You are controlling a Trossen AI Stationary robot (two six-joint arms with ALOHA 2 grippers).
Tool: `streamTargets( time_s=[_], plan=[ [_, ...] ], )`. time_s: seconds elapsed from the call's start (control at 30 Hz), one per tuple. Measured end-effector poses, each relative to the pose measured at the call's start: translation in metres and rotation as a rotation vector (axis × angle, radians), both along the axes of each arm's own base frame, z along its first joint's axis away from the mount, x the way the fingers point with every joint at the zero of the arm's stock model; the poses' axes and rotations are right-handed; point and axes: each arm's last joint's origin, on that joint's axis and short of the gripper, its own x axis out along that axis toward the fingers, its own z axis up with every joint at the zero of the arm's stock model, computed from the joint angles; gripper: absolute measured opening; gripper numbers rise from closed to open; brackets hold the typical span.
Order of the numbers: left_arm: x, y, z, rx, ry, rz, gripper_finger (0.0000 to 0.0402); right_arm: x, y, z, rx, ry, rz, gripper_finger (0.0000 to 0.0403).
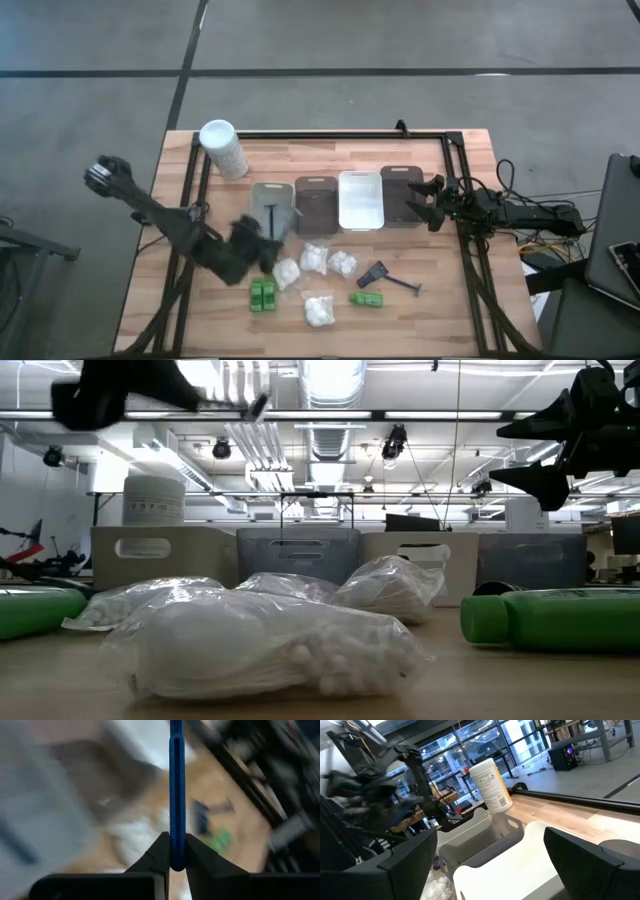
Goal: Pick & Place Travel size toiletries
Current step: Put the left razor into the gray bin
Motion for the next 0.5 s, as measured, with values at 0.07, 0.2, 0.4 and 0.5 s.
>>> streamTargets(
  time_s=[0.07,0.2,0.4,0.5],
  plan=[
    [-0.015,0.019,-0.014,-0.076,-0.012,0.096,0.0037,0.0,0.0,0.0,0.0,0.0,0.0,0.0364],
    [-0.036,0.047,-0.047,-0.227,-0.064,0.27,0.0037,0.0,0.0,0.0,0.0,0.0,0.0,0.0364],
    [-0.047,0.069,-0.082,-0.296,-0.066,0.389,0.0037,0.0,0.0,0.0,0.0,0.0,0.0,0.0363],
    [-0.047,0.07,-0.085,-0.294,-0.036,0.374,0.0037,0.0,0.0,0.0,0.0,0.0,0.0,0.0363]
  ],
)
